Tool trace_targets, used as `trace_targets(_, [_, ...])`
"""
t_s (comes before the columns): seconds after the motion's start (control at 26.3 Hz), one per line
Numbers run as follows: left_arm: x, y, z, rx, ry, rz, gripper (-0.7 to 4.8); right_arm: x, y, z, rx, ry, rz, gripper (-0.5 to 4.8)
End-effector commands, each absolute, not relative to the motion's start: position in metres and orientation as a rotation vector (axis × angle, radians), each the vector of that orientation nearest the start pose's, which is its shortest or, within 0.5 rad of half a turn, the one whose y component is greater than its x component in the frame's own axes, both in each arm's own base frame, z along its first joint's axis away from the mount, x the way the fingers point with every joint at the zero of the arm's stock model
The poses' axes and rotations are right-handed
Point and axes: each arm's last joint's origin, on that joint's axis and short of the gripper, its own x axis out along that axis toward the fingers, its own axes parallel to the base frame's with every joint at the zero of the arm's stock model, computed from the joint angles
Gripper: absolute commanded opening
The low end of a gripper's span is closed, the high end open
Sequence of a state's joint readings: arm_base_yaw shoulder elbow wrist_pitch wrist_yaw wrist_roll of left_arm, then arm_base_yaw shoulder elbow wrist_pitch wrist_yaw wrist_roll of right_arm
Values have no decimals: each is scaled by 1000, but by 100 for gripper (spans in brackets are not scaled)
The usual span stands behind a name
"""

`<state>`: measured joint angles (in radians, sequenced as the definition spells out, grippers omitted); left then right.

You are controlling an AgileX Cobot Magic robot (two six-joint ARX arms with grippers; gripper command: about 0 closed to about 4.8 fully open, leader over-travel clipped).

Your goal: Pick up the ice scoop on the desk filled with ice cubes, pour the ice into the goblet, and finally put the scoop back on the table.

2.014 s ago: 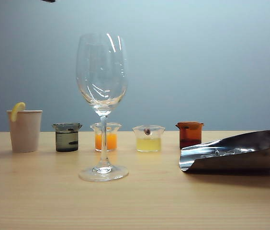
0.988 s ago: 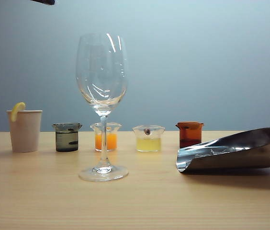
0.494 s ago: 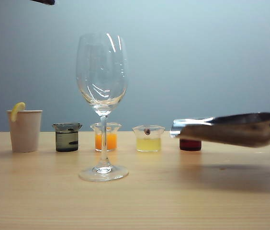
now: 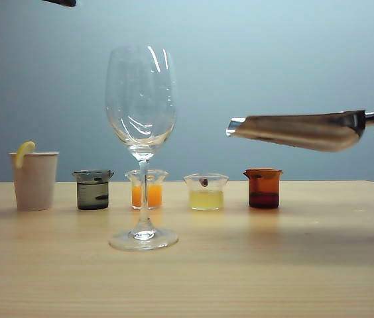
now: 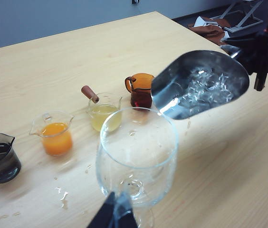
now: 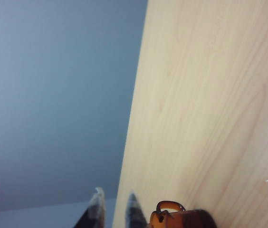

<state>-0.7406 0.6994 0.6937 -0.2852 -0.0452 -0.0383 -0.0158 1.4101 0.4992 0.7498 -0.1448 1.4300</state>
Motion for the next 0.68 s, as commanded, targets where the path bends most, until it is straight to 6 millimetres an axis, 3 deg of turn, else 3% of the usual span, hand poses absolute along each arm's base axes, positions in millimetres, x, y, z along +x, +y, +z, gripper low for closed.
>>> trace_targets(0.04, [115,-104,308,74,268,-691,-5,284,3,216,1447,263,25,-9])
trace_targets(0.23, [115,-104,308,72,272,-709,-5,301,9,250,1424,315,65,-9])
trace_targets(0.38, [113,-102,320,88,305,-695,-5,311,21,280,1405,342,115,-9])
trace_targets(0.68, [108,-96,332,115,354,-648,-5,315,50,314,1376,400,210,-9])
